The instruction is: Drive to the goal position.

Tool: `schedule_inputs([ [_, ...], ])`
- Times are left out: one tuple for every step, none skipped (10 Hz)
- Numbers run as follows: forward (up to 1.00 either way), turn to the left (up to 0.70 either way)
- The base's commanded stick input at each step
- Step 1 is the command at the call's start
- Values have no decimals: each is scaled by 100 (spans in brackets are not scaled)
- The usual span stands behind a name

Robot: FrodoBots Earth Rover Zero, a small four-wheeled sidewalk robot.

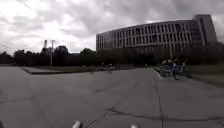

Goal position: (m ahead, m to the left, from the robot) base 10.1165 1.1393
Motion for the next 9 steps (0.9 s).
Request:
schedule_inputs([
  [70,-32],
  [70,-32],
  [70,-30],
  [70,-14],
  [70,0],
  [70,0],
  [70,0],
  [70,0],
  [70,0],
])
